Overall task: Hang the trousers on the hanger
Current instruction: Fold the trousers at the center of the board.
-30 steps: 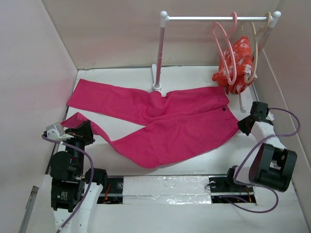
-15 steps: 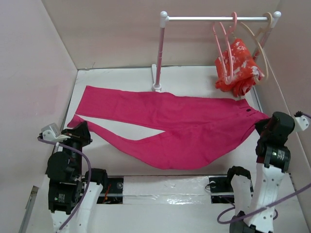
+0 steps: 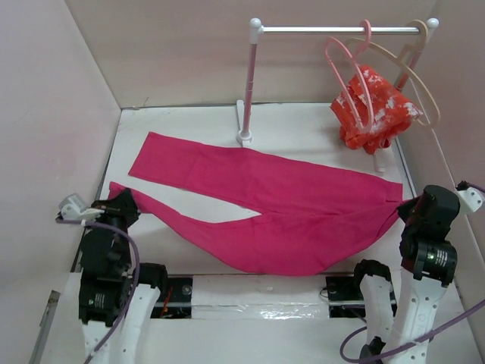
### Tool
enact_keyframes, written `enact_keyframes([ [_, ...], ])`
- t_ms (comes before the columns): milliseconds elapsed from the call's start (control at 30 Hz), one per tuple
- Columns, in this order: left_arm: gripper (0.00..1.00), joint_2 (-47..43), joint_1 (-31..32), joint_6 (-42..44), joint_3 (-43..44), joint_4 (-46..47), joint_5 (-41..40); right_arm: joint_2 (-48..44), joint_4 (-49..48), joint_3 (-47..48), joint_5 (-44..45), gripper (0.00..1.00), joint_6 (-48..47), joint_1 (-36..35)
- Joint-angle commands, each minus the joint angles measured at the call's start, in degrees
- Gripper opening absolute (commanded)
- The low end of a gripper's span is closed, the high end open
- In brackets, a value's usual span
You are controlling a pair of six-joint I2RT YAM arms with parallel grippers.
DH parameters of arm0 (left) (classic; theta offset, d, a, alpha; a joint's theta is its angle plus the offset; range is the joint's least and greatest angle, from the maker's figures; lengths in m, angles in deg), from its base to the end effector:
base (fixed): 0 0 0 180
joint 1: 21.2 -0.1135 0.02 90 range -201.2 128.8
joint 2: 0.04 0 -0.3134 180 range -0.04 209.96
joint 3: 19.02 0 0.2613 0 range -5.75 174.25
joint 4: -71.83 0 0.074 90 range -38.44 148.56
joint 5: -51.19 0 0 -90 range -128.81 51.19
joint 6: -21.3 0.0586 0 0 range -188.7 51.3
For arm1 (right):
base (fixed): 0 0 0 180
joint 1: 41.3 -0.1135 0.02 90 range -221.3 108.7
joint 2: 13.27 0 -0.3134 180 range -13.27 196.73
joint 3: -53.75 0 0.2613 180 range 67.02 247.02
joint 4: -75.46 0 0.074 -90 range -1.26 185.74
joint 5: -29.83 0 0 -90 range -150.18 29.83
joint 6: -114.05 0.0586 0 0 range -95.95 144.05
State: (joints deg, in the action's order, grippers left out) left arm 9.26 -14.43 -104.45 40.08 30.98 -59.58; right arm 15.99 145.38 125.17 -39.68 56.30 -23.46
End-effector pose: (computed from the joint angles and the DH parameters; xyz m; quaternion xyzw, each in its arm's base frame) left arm 0.0090 0.0199 0.3838 -0.2926 0.5845 -0.1619 0.7393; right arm 0.0454 -0.0362 0.3820 0.4399 0.7243 -0.0873 0.5237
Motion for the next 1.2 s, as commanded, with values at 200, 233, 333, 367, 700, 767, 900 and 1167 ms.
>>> enact_keyframes([
  [200, 0.00, 27.44, 0.35, -10.75, 3.20, 5.17, -6.54, 4.49, -9.53, -3.04, -5.19, 0.00, -2.19, -0.36],
  [233, 0.00, 31.88, 0.35, -11.10, 6.61, 3.51, -9.08, 4.67, -10.58, -3.74, -5.72, 0.00, -2.10, -0.36],
  [333, 0.00, 34.91, 0.35, -13.03, 10.85, -1.52, -18.14, 4.41, -13.92, -5.41, -7.57, 0.00, -2.28, -0.36],
  [367, 0.00, 34.39, 0.35, -11.73, 10.78, -0.39, -19.55, 4.32, -14.80, -5.85, -7.83, 0.00, -2.19, -0.36],
  [700, 0.00, 44.22, -1.04, -2.76, 19.39, 5.04, -35.47, 12.05, -27.37, -10.34, -16.35, 0.00, -0.61, 5.53],
  [767, 0.00, 45.63, -3.24, -1.35, 19.13, 7.17, -34.60, 13.45, -28.42, -9.64, -16.71, 0.00, -0.26, 6.14],
  [900, 0.00, 49.75, -6.76, -2.75, 19.83, 7.10, -31.27, 16.44, -30.88, -7.97, -16.89, 0.00, 0.62, 7.29],
  [1167, 0.00, 60.13, -10.71, -4.42, 23.17, 3.75, -29.33, 22.25, -36.16, -9.45, -16.71, 0.00, 0.71, 9.40],
])
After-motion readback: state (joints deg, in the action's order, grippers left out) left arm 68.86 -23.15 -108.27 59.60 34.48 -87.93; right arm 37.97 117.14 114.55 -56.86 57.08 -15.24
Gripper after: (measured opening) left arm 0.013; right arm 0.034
